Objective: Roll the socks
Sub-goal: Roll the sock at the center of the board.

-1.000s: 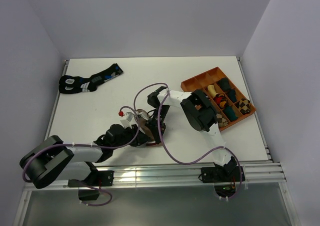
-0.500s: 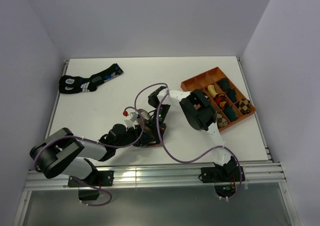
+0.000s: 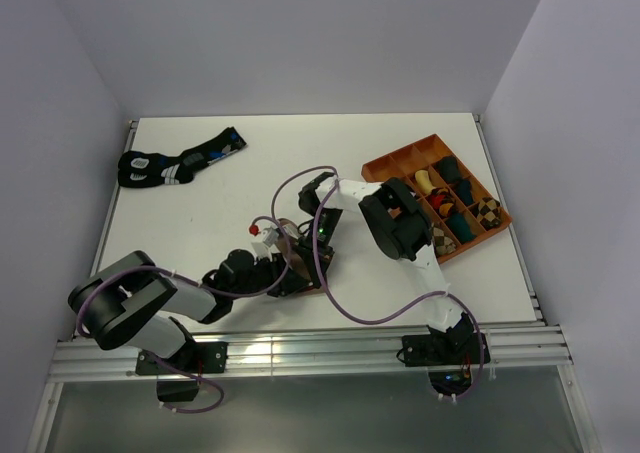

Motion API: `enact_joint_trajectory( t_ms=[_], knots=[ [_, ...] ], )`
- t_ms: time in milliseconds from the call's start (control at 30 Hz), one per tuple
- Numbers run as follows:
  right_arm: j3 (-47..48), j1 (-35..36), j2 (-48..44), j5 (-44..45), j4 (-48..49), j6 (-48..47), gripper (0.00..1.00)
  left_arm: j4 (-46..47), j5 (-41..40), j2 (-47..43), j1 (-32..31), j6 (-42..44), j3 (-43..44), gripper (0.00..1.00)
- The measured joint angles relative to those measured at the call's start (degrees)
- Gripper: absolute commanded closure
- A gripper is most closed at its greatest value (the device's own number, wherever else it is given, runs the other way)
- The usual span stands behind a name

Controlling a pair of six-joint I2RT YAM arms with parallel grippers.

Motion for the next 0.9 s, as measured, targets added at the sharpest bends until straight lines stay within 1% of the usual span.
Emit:
enact_joint_trajectory(
  t_ms=[400, 667, 900],
  knots=[
    [0.3, -0.4, 0.0, 0.7, 0.0, 2.0, 0.82, -0.4, 0.0, 0.7, -1.2, 1.0, 0.2, 0.63],
    [0.3, -0.9, 0.7, 0.6, 0.1, 4.3, 0.82, -3.2, 0.1, 1.2, -1.7, 2.4, 2.1, 0.63],
    [0.3, -1.1, 0.7, 0.9, 0.5, 6.0, 0.82, -6.3, 0.3, 1.2, -1.7, 3.0, 3.6, 0.72]
  ],
)
